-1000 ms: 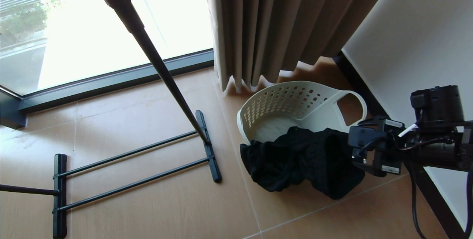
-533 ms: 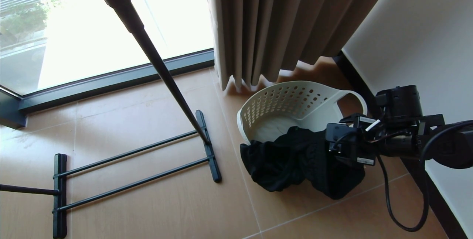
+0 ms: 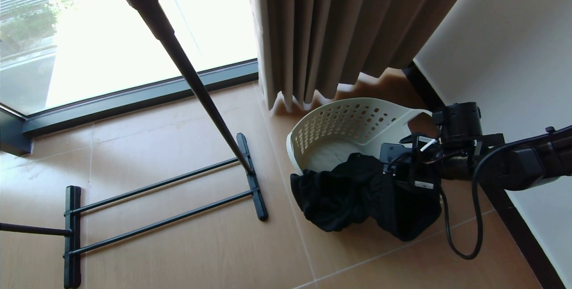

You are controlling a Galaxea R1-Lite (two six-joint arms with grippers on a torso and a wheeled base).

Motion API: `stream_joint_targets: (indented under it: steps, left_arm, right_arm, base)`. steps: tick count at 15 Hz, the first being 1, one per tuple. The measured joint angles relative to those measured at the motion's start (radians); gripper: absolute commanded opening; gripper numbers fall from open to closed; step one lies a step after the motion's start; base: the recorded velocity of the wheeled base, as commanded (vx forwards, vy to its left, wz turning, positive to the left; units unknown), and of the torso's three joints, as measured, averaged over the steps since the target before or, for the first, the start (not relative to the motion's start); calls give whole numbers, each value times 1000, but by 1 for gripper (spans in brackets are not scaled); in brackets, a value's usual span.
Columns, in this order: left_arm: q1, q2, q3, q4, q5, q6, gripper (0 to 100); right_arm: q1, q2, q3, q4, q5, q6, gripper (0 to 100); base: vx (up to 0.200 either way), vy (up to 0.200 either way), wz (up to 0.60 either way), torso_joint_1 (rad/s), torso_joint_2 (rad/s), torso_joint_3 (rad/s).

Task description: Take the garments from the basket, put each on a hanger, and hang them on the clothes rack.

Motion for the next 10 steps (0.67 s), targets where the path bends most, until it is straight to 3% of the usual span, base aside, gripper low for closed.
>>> stream_joint_targets:
  steps: [3,4,10]
  left_arm:
    - [0,0,0,0,0,0,100]
    - [0,0,0,0,0,0,100]
    - [0,0,0,0,1,0,100]
  right_arm:
    - [0,38,-45,-1,0,2,100]
    - [-1,44,-51,-2,0,3,0]
    - [-2,-5,-23,-10,10,13,0]
  base:
    - [0,0,0,0,0,0]
    - [0,0,0,0,0,0]
    - [0,0,0,0,0,0]
